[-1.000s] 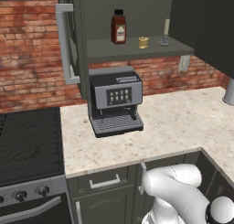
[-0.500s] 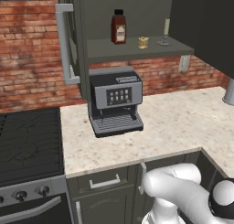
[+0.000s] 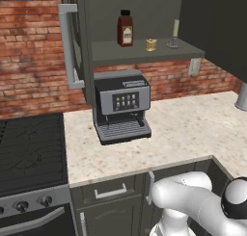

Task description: Pick the candle and candle from the dining table and place them in the open cabinet. Close the cabinet after placing the objects.

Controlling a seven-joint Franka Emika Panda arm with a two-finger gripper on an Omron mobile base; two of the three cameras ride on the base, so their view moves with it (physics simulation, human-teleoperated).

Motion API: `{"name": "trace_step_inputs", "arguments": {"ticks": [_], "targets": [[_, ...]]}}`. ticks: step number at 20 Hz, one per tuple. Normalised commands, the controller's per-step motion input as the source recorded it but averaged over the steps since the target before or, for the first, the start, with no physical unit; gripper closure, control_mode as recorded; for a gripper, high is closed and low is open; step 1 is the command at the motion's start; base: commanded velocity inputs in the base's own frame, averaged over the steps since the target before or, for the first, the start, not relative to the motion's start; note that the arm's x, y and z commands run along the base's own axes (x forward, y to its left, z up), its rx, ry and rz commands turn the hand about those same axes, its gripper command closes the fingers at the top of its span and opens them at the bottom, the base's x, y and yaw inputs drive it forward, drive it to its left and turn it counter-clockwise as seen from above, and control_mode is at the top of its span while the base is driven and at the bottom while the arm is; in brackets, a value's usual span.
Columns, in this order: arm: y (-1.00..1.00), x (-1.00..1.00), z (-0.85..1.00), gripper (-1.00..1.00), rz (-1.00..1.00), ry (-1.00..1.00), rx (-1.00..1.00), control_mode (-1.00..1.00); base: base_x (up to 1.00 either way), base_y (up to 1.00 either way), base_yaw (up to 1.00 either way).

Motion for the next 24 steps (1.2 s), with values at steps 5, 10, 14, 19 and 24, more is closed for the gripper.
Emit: {"name": "trace_step_inputs", "arguments": {"ticks": [5,10,14,19,24], "targets": [[0.14,0.14,0.0,-1.0,0.04,0.0,0.0,-1.0,0.0,0.0,0.0],[0.41,0.07,0.0,-1.0,0.05,-0.01,0.0,-1.0,0.0,0.0,0.0],[0.73,0.0,0.0,-1.0,0.05,-0.03,0.0,-1.0,0.0,0.0,0.0],[0.83,0.0,0.0,-1.0,0.01,-0.05,0.0,-1.0,0.0,0.0,0.0],[0.66,0.14,0.0,-1.0,0.0,-0.04,-0.01,-1.0,0.0,0.0,0.0]]}}
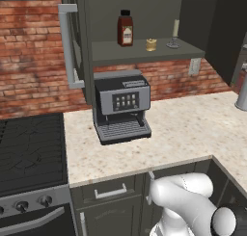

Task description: Pick the candle and candle from the dining table and place them in the open cabinet. Close the cabinet after placing the objects.

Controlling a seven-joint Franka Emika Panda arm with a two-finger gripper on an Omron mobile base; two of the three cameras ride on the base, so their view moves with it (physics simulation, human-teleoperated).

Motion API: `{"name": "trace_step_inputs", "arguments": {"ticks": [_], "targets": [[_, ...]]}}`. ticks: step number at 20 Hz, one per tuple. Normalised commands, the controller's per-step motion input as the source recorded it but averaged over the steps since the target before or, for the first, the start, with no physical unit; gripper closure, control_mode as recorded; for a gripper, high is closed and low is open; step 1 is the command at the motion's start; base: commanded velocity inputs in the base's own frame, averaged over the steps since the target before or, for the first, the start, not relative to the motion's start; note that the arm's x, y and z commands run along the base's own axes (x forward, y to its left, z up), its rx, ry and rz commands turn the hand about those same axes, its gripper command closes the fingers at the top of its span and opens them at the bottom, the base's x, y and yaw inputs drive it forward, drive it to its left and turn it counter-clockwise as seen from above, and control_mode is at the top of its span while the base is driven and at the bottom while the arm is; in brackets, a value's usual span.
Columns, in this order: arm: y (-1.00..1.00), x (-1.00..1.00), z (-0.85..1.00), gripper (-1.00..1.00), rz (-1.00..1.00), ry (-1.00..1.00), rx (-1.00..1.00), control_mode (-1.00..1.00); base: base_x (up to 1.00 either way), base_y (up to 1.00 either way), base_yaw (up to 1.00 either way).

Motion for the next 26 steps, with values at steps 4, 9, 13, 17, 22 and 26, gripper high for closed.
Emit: {"name": "trace_step_inputs", "arguments": {"ticks": [4,9,13,17,22,26], "targets": [[0.47,0.41,0.0,-1.0,0.0,-0.01,-0.01,-1.0,0.0,0.0,0.0],[0.28,0.67,0.0,-1.0,0.0,0.0,0.0,-1.0,0.0,0.0,0.0],[0.23,0.9,-0.03,-1.0,0.0,0.0,0.0,-1.0,0.0,0.0,0.0],[0.19,0.92,-0.15,-1.0,0.0,0.0,0.0,-1.0,0.0,0.0,0.0],[0.15,0.82,-0.21,-1.0,0.0,0.0,-0.01,-1.0,0.0,0.0,0.0],[0.01,0.74,-0.2,-1.0,0.0,0.0,0.0,-1.0,0.0,0.0,0.0]]}}
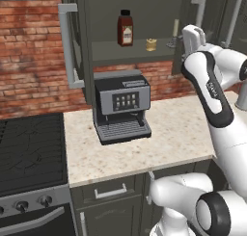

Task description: Pick the candle and candle from the dining table and place them in the open cabinet. Close the cabinet after placing the objects.

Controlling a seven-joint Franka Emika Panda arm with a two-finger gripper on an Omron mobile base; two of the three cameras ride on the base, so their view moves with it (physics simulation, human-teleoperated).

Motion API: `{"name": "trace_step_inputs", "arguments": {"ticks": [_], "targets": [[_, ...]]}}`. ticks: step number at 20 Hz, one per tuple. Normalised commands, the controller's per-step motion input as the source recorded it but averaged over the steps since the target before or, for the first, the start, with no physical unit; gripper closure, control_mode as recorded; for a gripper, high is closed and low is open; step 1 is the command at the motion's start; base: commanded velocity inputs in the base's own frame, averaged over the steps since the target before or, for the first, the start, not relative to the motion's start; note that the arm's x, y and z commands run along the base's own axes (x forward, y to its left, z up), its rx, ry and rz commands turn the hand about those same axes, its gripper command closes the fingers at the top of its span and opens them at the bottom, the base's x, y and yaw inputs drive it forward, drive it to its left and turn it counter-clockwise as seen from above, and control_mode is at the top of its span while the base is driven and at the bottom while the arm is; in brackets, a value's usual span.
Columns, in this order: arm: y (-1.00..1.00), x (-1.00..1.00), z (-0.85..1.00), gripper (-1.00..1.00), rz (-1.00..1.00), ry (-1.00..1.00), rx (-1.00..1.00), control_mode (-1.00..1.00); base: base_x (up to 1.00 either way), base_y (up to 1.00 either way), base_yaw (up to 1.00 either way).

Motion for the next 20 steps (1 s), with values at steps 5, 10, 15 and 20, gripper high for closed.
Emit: {"name": "trace_step_inputs", "arguments": {"ticks": [5,10,15,20], "targets": [[0.0,0.63,-0.2,-1.0,0.0,0.0,0.0,-1.0,0.0,0.0,0.0],[-0.04,0.8,-0.25,-1.0,0.0,0.02,0.0,-1.0,0.0,0.0,0.0],[-0.04,0.9,-0.29,-1.0,0.0,0.04,0.0,-1.0,0.0,0.0,0.0],[-0.12,0.66,-0.24,-1.0,0.0,0.01,0.0,-1.0,0.0,0.0,0.0]]}}
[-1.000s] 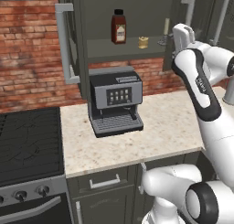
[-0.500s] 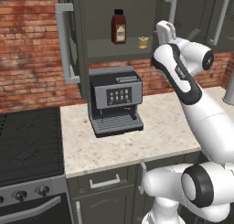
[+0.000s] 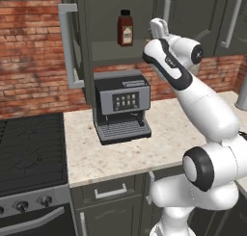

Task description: Pick the candle and candle from the dining table and place them in the open cabinet. Close the cabinet after placing the objects.

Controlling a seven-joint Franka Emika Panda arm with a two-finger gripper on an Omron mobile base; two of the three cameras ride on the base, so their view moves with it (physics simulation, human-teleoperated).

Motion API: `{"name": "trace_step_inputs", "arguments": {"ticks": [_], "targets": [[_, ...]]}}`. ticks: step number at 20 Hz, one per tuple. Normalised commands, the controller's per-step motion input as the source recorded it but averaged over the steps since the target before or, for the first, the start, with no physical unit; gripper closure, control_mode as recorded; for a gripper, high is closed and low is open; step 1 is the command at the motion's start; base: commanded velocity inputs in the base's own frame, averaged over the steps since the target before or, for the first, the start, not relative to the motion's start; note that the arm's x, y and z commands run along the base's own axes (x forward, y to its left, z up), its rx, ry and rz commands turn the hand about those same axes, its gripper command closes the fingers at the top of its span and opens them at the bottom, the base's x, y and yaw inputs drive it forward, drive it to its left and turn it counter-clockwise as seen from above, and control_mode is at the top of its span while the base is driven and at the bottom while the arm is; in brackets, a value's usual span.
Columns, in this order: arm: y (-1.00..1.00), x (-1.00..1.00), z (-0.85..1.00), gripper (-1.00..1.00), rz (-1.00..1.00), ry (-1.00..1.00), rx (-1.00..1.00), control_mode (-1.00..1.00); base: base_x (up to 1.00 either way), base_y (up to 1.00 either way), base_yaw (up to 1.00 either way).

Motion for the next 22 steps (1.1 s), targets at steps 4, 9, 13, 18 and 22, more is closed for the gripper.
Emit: {"name": "trace_step_inputs", "arguments": {"ticks": [4,9,13,18,22], "targets": [[-0.19,0.56,-0.17,-1.0,-0.03,0.0,0.0,-1.0,0.0,0.0,0.0],[-0.27,0.57,-0.14,-1.0,-0.05,0.0,0.0,-1.0,0.0,0.0,0.0],[-0.32,0.54,-0.18,-1.0,-0.05,0.0,0.0,-1.0,0.0,0.0,0.0],[-0.27,0.47,-0.24,-1.0,-0.05,0.02,0.0,-1.0,0.0,0.0,0.0],[0.01,-0.26,0.04,-1.0,-0.01,0.0,0.0,-1.0,0.0,0.0,0.0]]}}
